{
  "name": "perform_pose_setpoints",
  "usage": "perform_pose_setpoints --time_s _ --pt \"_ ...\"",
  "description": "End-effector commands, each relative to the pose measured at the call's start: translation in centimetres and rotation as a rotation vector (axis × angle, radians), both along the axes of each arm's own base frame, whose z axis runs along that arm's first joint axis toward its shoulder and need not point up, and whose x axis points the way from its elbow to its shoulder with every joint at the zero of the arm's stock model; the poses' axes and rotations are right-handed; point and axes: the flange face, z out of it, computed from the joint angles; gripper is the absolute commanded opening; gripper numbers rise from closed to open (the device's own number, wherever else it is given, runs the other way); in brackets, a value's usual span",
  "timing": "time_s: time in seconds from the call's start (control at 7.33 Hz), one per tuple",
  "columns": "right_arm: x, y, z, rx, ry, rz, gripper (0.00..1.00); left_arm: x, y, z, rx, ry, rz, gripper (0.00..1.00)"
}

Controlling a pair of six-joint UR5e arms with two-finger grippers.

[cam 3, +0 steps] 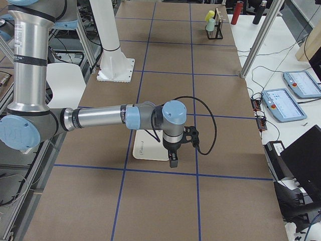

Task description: Left arm grabs green cup and hands to right arm on tray

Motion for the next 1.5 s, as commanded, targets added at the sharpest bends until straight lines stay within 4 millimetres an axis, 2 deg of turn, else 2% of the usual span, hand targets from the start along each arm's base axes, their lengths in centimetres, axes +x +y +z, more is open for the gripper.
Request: perform_pose_setpoints --time_s 0.0,0.27,0.41,0.55,0.68,0.95,1.09,1.23,1.36 --pt "-0.1 -0.3 -0.4 0.009 0.0 -0.001 1.0 0.0 0.0 -0.1 0.011 0.0 0.005 1.0" --pt "-0.2 -0.8 -0.9 0.019 -0.003 -0.003 1.0 0.0 -0.7 -0.7 0.097 -0.003 0.0 1.0" --pt "-0.5 -1.6 -1.6 0.023 -0.004 0.003 1.0 0.0 -1.6 -1.8 0.172 -0.006 0.0 1.0" --pt "-1.2 -2.3 -2.3 0.018 -0.006 0.013 1.0 0.6 -6.1 -3.8 0.209 0.004 -0.018 1.0" --pt "-2.1 -3.2 -3.1 0.031 -0.006 -0.002 1.0 1.0 -6.9 -3.6 0.138 0.056 -0.079 1.0" --pt "-3.2 -4.4 -4.4 0.031 -0.011 0.01 1.0 1.8 -7.8 -4.4 0.282 0.064 -0.061 1.0" --pt "-4.3 -4.9 -5.0 0.038 -0.011 -0.007 1.0 3.2 -8.4 -3.8 0.317 0.08 -0.059 1.0" --pt "-4.8 -6.0 -5.8 0.053 -0.014 -0.014 1.0 7.9 -11.6 -6.0 0.333 0.094 0.005 1.0" --pt "-5.5 -6.9 -6.1 0.059 -0.014 -0.025 1.0 10.9 -13.6 -7.4 0.289 0.111 0.004 1.0"
